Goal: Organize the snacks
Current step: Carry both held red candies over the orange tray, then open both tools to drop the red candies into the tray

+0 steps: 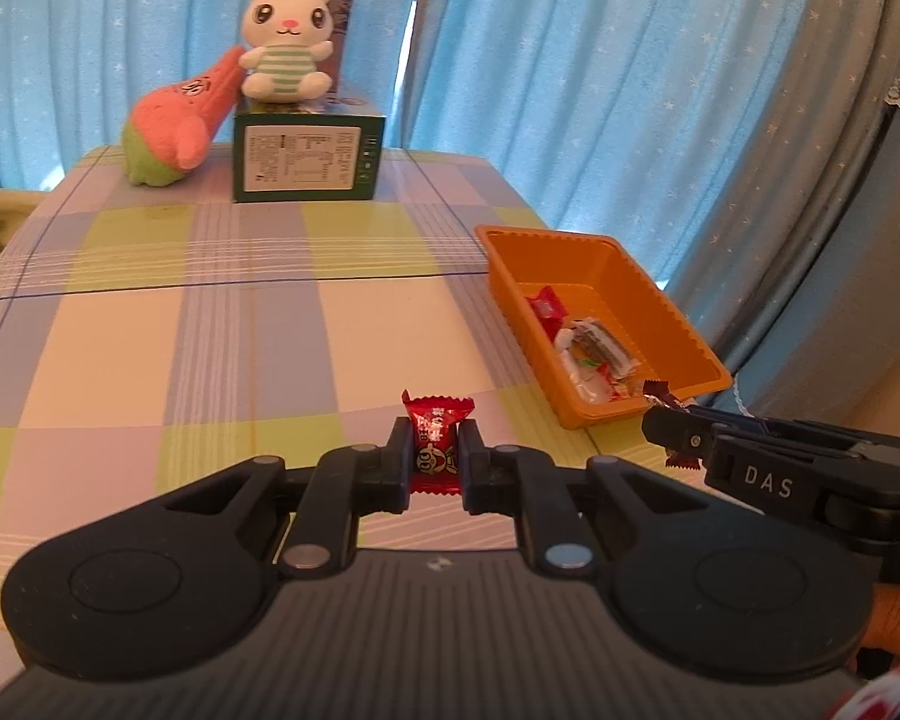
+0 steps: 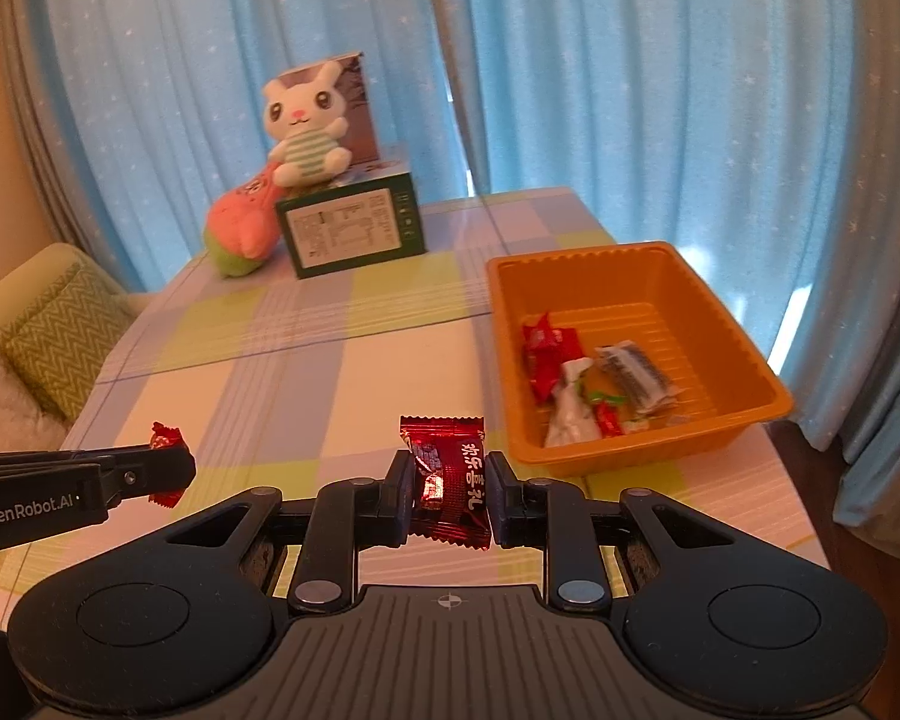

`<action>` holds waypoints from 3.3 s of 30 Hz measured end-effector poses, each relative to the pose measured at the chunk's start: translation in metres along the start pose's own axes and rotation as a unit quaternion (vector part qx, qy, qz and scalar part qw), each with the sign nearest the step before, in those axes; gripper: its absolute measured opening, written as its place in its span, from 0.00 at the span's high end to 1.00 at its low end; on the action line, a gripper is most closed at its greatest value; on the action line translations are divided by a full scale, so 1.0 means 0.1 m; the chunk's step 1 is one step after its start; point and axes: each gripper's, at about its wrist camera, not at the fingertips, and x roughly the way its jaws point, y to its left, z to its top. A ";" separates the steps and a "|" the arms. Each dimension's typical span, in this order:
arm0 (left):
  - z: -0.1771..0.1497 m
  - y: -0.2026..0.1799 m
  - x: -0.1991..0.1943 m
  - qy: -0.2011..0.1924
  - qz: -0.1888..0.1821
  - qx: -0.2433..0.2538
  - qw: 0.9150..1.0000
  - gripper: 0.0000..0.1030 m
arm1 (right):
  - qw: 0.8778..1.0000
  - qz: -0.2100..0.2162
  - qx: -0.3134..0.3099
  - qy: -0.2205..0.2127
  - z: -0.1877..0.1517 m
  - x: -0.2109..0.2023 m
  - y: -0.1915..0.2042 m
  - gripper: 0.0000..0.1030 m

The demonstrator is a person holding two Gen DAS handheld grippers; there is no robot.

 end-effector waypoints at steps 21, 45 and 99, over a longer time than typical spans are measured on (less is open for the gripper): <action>0.18 -0.69 0.48 0.021 -0.046 0.044 0.998 0.87 | 0.997 -0.048 0.053 -0.009 0.11 -0.04 -0.84 0.76; 0.34 -0.98 0.94 0.034 -0.074 0.058 0.995 0.87 | 0.996 -0.064 0.055 -0.003 0.25 0.18 -1.14 0.76; 1.33 -1.03 2.89 0.081 -0.096 0.046 0.991 0.72 | 0.996 -0.069 0.028 0.046 1.05 1.87 -1.71 0.76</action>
